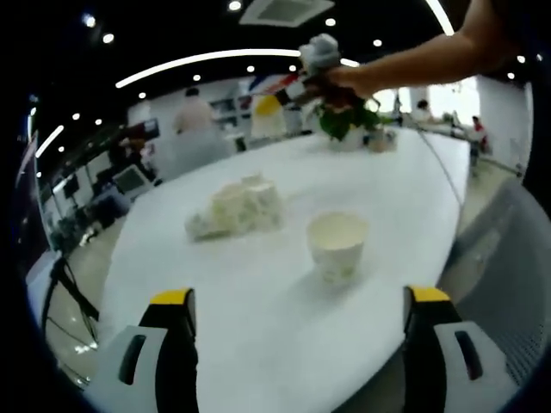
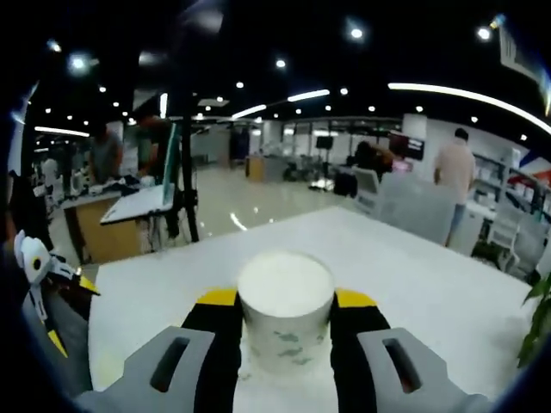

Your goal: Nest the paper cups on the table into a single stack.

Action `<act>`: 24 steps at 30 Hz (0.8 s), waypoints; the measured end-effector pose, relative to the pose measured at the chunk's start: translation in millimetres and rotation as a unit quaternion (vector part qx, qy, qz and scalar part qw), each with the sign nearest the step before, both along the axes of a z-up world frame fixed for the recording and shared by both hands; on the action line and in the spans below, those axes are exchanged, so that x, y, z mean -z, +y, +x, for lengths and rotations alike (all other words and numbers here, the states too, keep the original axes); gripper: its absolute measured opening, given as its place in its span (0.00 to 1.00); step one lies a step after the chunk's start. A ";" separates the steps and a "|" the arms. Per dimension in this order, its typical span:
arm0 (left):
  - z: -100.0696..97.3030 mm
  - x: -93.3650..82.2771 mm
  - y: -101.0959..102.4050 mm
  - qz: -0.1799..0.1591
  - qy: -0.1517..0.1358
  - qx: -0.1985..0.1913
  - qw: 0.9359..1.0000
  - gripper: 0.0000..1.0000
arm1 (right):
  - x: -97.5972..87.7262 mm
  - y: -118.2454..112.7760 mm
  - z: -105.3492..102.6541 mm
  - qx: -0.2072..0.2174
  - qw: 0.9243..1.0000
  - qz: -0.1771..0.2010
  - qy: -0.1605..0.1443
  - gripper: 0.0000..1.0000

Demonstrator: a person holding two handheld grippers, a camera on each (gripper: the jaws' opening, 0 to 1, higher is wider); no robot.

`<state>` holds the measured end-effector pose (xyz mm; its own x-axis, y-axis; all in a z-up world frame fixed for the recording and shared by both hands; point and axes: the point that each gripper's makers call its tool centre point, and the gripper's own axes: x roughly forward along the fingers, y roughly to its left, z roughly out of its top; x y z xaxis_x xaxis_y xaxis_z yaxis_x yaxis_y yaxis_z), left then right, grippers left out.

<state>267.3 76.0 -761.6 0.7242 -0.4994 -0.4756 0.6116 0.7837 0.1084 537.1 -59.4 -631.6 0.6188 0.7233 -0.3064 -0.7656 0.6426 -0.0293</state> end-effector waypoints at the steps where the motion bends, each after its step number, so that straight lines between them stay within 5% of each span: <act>1: 0.3 -1.6 0.1 -0.002 -0.003 -0.001 1.000 0.99 | 1.5 2.6 -2.9 -0.002 1.000 -0.001 0.001 0.37; 5: 2.8 -10.4 -1.5 -0.010 -0.021 0.003 1.000 0.99 | 8.3 12.7 -13.1 -0.034 0.998 -0.042 -0.025 0.37; 8: 1.4 -11.3 -1.2 -0.011 -0.021 0.002 1.000 0.99 | 0.5 16.2 -24.5 -0.014 1.000 -0.012 -0.003 0.37; 24: 2.2 -10.8 -1.9 -0.002 -0.023 0.012 1.000 0.99 | -27.1 34.1 -51.0 -0.026 1.000 -0.001 -0.006 0.36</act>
